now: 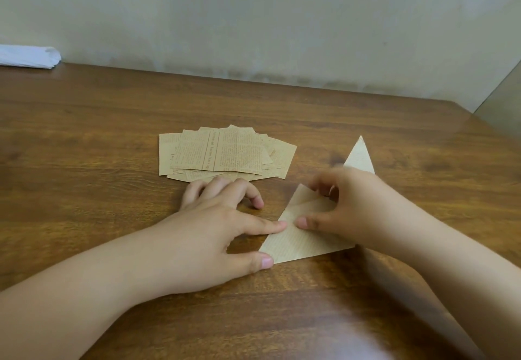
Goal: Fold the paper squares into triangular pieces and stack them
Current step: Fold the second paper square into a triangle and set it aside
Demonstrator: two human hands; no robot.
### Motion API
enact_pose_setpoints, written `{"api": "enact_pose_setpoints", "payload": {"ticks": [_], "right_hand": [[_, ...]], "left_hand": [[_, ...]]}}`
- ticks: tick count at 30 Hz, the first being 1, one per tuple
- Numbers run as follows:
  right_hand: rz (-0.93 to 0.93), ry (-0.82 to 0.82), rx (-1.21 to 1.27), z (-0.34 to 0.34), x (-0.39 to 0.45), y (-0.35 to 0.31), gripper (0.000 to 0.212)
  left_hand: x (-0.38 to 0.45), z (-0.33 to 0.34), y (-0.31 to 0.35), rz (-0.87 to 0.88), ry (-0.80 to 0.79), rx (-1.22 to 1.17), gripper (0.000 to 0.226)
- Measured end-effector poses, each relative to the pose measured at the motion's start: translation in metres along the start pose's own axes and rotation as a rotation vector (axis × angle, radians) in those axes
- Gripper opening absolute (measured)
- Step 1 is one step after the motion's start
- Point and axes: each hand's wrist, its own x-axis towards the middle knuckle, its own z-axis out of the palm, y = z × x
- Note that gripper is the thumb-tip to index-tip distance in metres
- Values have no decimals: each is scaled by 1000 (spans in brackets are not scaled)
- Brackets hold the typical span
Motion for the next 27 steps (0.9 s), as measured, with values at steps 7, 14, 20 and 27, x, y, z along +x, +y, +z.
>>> {"api": "enact_pose_setpoints", "payload": {"ticks": [7, 14, 20, 27], "right_hand": [[-21, 23, -32, 10, -13, -3, 26], [14, 33, 81, 16, -12, 1, 22], [16, 112, 4, 22, -20, -3, 27], [-3, 90, 4, 20, -21, -3, 29]], "left_hand": [[1, 0, -1, 0, -2, 27, 54], [1, 1, -2, -4, -10, 26, 54], [0, 2, -1, -13, 1, 26, 54], [-1, 2, -2, -22, -12, -17, 48]]}}
